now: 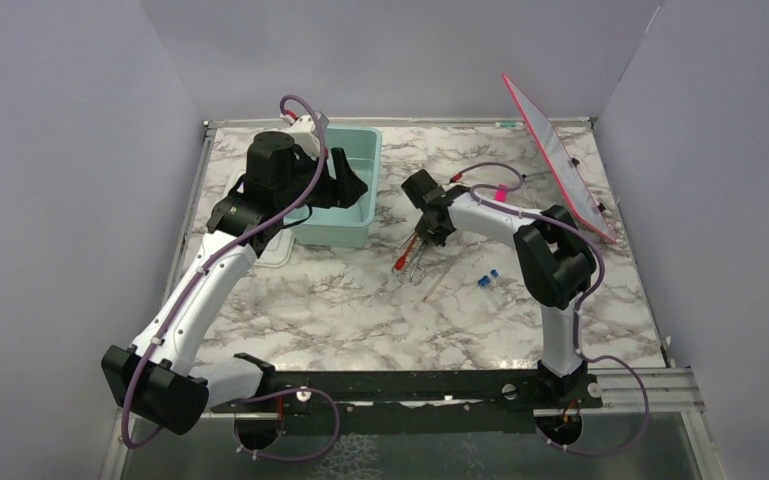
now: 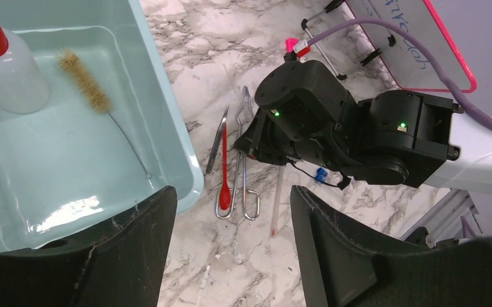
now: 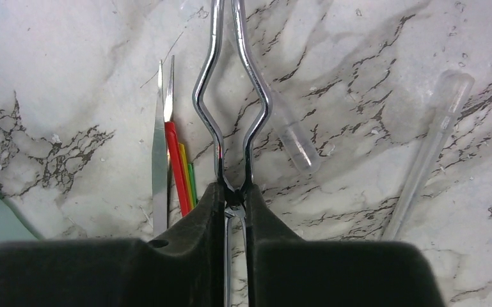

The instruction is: Organize the chemistry lab equipment

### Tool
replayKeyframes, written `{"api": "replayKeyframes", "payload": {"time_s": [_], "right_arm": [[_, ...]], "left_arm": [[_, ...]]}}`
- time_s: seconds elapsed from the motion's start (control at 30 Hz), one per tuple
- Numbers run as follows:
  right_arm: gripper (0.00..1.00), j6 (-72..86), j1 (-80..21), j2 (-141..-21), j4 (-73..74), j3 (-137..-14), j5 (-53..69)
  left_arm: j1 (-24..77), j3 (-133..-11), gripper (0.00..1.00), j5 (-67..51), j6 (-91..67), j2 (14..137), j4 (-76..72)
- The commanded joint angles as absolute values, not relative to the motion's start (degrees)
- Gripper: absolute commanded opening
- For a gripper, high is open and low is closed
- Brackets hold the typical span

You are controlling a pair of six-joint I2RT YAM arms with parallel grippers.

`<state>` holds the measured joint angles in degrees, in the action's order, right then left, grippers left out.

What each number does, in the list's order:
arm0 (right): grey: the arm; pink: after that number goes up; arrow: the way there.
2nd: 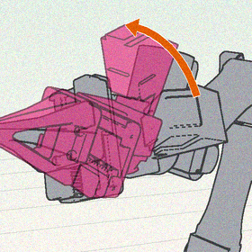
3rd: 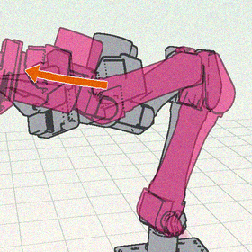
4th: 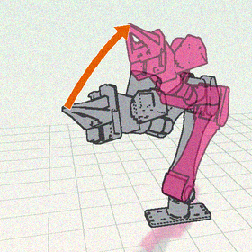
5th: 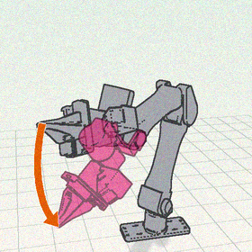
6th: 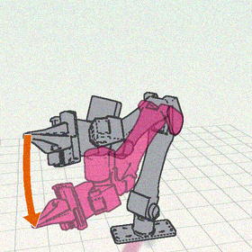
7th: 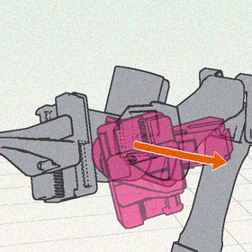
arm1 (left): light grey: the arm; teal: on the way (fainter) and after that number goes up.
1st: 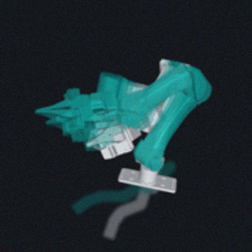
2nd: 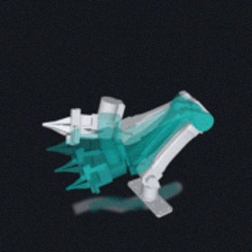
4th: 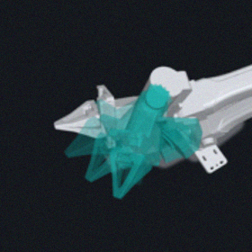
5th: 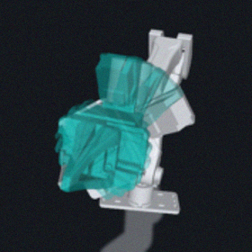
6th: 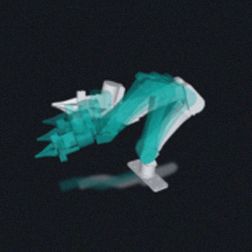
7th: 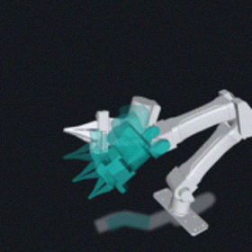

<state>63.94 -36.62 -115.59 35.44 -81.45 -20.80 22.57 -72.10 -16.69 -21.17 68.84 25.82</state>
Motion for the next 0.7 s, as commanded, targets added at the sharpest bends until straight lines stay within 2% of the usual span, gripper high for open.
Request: {"api": "replayKeyframes", "payload": {"time_s": [0.0, 0.23, 0.67], "right_arm": [[0.08, 65.82, -36.54, -117.00, 37.84, -80.75, -22.67], [0.00, 62.00, -36.48, -107.17, 32.48, -75.62, -22.06], [0.01, 54.12, -36.52, -87.44, 36.21, -67.39, -22.30]], "left_arm": [[22.59, -72.51, 0.69, -18.02, -20.72, 67.82, 24.52], [22.59, -72.04, 0.69, -18.87, -22.21, 68.37, 24.47], [23.29, -65.57, 0.71, -26.38, -30.17, 69.17, 18.78]]}}
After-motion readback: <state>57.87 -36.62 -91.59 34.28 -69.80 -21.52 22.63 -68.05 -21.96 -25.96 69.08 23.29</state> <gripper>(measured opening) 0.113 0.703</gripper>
